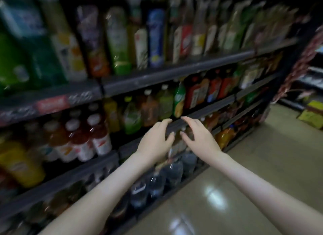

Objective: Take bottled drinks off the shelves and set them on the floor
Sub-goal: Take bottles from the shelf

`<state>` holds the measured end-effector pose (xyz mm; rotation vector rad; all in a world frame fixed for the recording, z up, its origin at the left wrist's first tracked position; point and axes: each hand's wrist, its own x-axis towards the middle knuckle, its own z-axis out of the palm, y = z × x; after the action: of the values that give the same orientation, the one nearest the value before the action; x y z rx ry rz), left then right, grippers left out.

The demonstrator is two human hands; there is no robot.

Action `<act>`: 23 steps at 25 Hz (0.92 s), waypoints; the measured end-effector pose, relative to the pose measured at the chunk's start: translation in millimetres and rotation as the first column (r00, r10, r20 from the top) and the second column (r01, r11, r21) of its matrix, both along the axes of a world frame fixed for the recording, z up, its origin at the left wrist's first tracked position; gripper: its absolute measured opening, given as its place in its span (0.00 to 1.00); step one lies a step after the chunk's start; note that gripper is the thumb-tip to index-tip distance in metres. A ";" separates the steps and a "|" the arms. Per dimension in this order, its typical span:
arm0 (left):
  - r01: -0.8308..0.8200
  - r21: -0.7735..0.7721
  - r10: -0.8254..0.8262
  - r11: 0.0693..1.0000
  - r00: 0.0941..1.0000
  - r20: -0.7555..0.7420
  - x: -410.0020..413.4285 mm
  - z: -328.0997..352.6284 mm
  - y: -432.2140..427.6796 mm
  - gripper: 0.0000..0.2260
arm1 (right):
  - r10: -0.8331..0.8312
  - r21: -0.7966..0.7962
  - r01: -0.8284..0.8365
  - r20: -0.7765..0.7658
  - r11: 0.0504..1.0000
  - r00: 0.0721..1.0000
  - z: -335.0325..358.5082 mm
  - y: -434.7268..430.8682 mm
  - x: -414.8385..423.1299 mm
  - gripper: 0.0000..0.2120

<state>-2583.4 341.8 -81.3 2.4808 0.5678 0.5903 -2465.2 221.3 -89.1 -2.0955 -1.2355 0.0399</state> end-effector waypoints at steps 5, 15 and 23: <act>-0.085 0.082 0.060 0.993 0.963 0.264 155.5 69.1 -53.2 0.23 | -0.030 0.109 0.019 0.097 0.994 0.995 67.0 -51.8 162.6 0.23; -0.378 0.379 0.222 0.845 0.892 0.395 366.2 93.7 -10.0 0.25 | -0.062 0.187 0.037 0.133 0.982 0.989 89.8 -29.8 403.4 0.32; -0.486 0.575 0.237 0.658 0.859 0.455 473.5 127.7 54.1 0.31 | 0.036 0.310 -0.135 0.305 0.941 0.952 132.8 65.4 502.1 0.39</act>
<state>-2109.9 395.9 46.4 2.8094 0.8392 1.6240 -1963.2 286.8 43.7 -1.7973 -1.4004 -0.4286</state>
